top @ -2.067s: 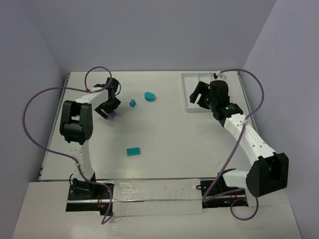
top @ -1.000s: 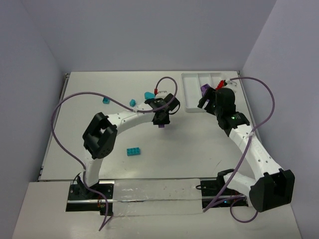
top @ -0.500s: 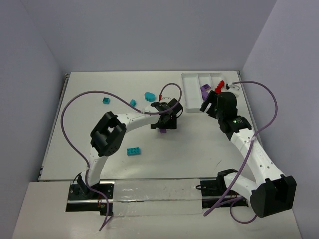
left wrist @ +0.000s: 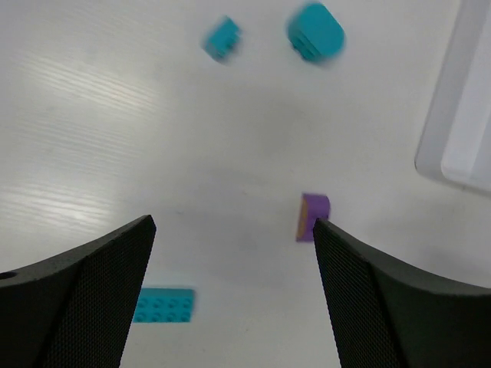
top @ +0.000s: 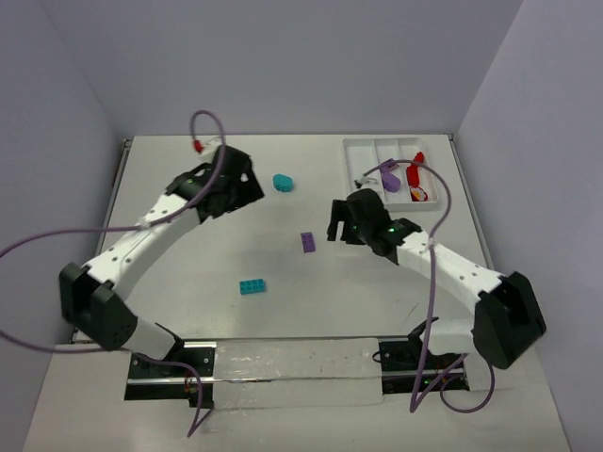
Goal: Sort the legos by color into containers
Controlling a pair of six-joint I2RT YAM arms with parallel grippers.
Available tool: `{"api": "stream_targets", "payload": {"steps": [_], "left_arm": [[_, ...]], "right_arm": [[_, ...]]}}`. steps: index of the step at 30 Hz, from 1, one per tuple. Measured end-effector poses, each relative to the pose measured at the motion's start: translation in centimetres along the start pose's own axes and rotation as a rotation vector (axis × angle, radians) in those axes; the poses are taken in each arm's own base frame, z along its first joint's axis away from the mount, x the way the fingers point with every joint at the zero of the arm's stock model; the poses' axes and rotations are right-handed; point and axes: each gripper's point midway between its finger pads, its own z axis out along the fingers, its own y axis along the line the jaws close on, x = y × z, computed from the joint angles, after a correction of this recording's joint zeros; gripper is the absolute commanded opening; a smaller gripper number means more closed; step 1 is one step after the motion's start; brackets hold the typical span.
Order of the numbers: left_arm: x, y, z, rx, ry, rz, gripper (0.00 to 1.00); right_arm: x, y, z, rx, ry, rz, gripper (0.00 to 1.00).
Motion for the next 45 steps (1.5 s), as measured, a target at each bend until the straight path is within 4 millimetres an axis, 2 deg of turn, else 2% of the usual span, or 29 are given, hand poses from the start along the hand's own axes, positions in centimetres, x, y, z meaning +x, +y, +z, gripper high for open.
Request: {"api": "stream_targets", "payload": {"steps": [3,6,8,13,25,28,31,33,36,38,41,43,45], "left_arm": [[-2.6,5.8,-1.5,-0.079,-0.066,-0.107,0.92],[-2.9,7.9,-2.2,-0.102,-0.082,-0.137,0.92],[-2.6,8.3,-2.2,-0.104,-0.077,-0.137,0.92],[-1.8,8.9,-2.0,-0.115,-0.061,-0.133,0.92],[-1.1,9.1,-1.8,-0.113,-0.041,-0.132,0.92],[-1.0,9.1,-1.8,-0.112,-0.039,-0.132,0.92],[-0.9,9.1,-1.8,-0.110,-0.036,-0.131,0.92],[-0.9,9.1,-1.7,-0.110,-0.035,-0.131,0.92],[-0.9,9.1,-1.7,-0.110,-0.035,-0.131,0.92],[-0.9,9.1,-1.7,-0.110,-0.035,-0.130,0.92],[-0.9,9.1,-1.7,-0.109,-0.034,-0.130,0.92],[-0.8,9.1,-1.7,-0.109,-0.033,-0.130,0.92],[-0.7,9.1,-1.6,-0.106,-0.029,-0.128,0.92]], "right_arm": [[3.6,2.6,2.0,-0.021,0.109,-0.095,0.89],[6.3,4.0,3.6,-0.018,0.187,-0.158,0.89],[7.3,4.9,4.6,-0.012,0.221,-0.189,0.89],[8.3,6.7,7.0,-0.012,0.250,-0.227,0.85],[8.9,7.1,10.2,0.033,0.262,-0.266,0.60],[8.6,7.4,10.7,0.035,0.255,-0.267,0.35],[8.3,7.6,11.0,0.039,0.245,-0.268,0.15],[8.1,7.4,10.9,0.049,0.237,-0.269,0.11],[7.0,7.1,10.4,0.060,0.207,-0.264,0.11],[5.2,6.8,9.4,0.055,0.174,-0.236,0.12],[0.3,5.4,7.8,0.056,0.078,-0.150,0.14],[-3.6,3.6,6.8,0.068,-0.002,-0.077,0.15],[-6.9,1.0,6.2,0.099,-0.066,-0.002,0.17]]}}
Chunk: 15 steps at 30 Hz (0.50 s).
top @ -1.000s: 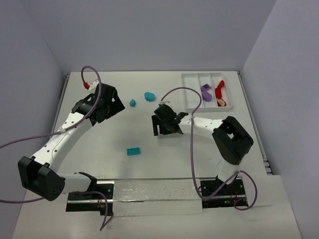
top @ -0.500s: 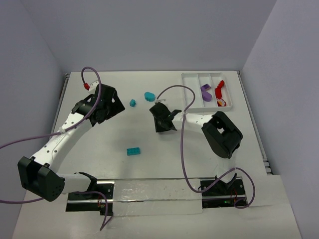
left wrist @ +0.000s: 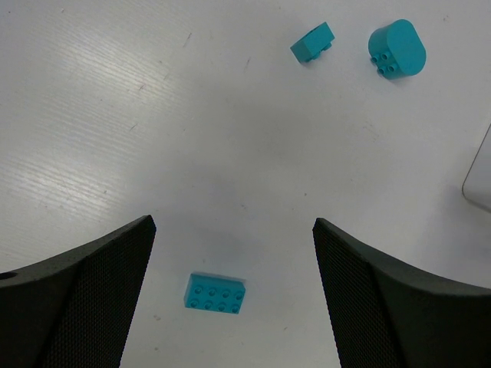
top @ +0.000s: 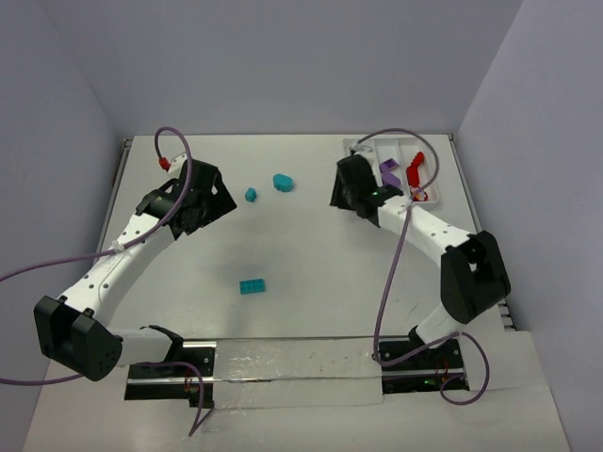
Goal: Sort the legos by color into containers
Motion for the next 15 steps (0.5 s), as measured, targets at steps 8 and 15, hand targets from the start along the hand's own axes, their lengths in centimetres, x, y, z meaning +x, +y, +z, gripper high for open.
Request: {"api": "stream_targets", "payload": {"steps": [8,15], "left_arm": [[0.2,-0.1,0.1,0.010,0.009,0.004,0.92],[0.4,-0.1,0.1,0.011,0.014,0.006,0.92]], "right_arm": [[-4.9,-10.9,1.8,0.163,-0.052,0.234,0.18],[-4.9,-15.3,5.0,0.244,-0.017,0.320,0.23]]}}
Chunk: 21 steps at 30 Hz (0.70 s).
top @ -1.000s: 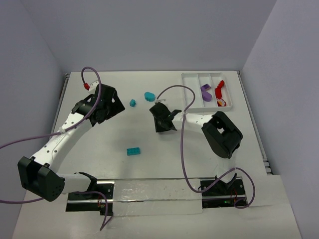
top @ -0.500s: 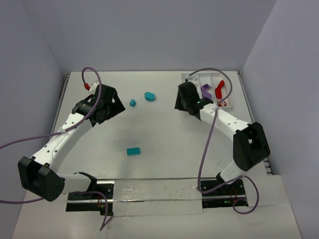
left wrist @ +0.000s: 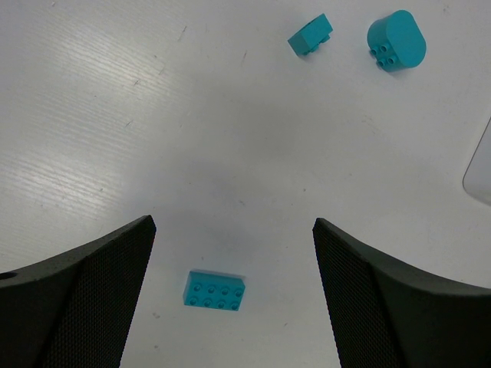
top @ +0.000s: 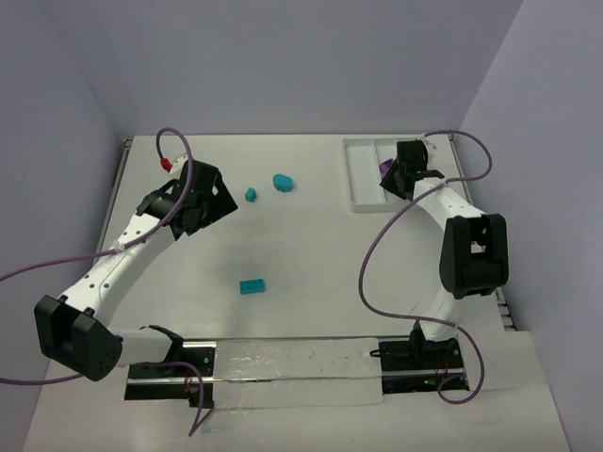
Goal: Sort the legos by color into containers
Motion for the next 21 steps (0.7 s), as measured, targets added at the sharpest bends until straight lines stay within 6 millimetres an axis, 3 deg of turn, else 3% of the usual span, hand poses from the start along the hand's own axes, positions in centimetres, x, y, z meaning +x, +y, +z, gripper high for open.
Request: {"api": "stream_targets", "payload": {"steps": [2,6,15,21], "left_arm": [[0.0,0.0,0.0,0.001,0.001,0.000,0.92],[0.0,-0.1,0.1,0.006,0.000,0.000,0.92],[0.2,-0.2,0.3,0.007,0.009,0.003,0.92],[0.3,-0.2,0.3,0.007,0.011,0.004,0.92]], "right_arm": [[0.4,-0.6,0.8,0.016,0.018,0.010,0.26],[0.7,-1.0,1.9,0.026,0.039,0.035,0.44],[0.0,-1.3,2.8,0.042,0.028,0.073,0.71],[-0.2,-1.8,2.9,0.051,0.025,0.078,0.72]]}}
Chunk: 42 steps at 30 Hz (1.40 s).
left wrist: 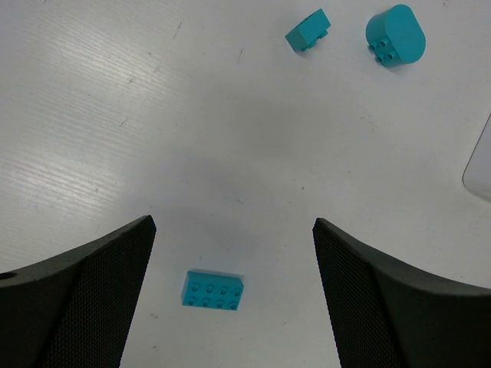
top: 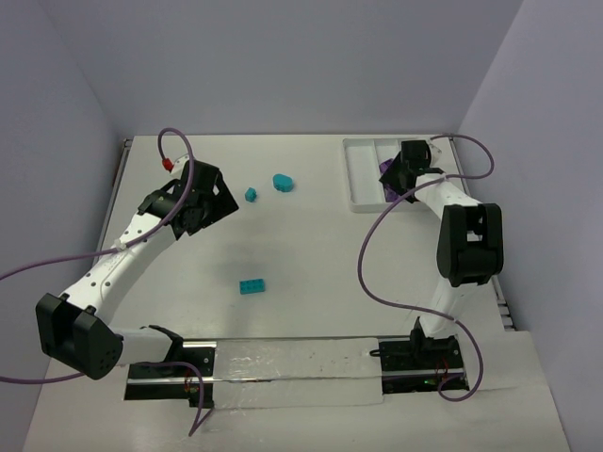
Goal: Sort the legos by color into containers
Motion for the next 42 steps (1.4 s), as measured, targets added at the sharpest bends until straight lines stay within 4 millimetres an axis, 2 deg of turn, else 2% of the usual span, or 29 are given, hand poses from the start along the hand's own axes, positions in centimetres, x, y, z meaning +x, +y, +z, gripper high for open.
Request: {"api": "stream_targets", "payload": {"steps": [3,6,10,13,14,16,19,22,25,28,29,34,36,38,42], "left_arm": [[0.0,0.0,0.0,0.000,0.000,0.000,0.92],[0.0,0.0,0.0,0.000,0.000,0.000,0.92],[0.0,0.0,0.0,0.000,0.000,0.000,0.92],[0.0,0.0,0.1,-0.001,0.001,-0.001,0.92],[0.1,0.0,0.1,-0.002,0.002,-0.001,0.92],[0.1,0.0,0.1,-0.001,0.004,-0.004,0.92],[0.0,-0.1,0.1,0.004,0.007,-0.008,0.92],[0.0,-0.1,0.2,0.006,0.008,-0.010,0.91],[0.1,-0.1,0.2,0.005,0.012,-0.012,0.91],[0.3,-0.1,0.3,0.004,0.018,-0.012,0.91],[0.4,0.0,0.3,0.003,0.019,-0.012,0.91],[0.2,0.0,0.0,0.010,0.013,-0.017,0.91],[0.1,0.0,-0.2,0.014,0.007,-0.020,0.91],[0.0,0.0,-0.3,0.015,0.005,-0.019,0.91],[0.0,0.1,-0.2,0.013,0.004,-0.018,0.91]], "right_arm": [[-0.2,0.1,-0.5,-0.011,-0.009,-0.006,0.72],[-0.5,0.4,-2.3,-0.038,-0.030,-0.023,0.72],[-2.2,2.7,-6.7,-0.135,-0.114,-0.058,0.72],[-1.6,6.0,-10.9,-0.242,-0.165,-0.133,0.72],[-0.9,7.4,-12.1,-0.286,-0.168,-0.163,0.72],[1.9,10.4,-14.4,-0.385,-0.149,-0.236,0.73],[8.0,14.1,-17.0,-0.504,-0.071,-0.362,0.74],[13.8,16.3,-18.5,-0.581,0.020,-0.482,0.79],[17.8,17.7,-18.0,-0.576,0.089,-0.600,0.83],[20.0,19.3,-16.3,-0.541,0.123,-0.691,0.89],[20.3,19.3,-15.4,-0.499,0.137,-0.731,0.92],[18.8,24.2,-11.0,-0.415,0.096,-0.856,0.94],[18.5,25.2,-9.2,-0.386,0.084,-0.896,0.93],[18.5,25.2,-7.7,-0.354,0.093,-0.938,0.93],[18.8,23.8,-5.5,-0.302,0.140,-1.005,0.91]]}}
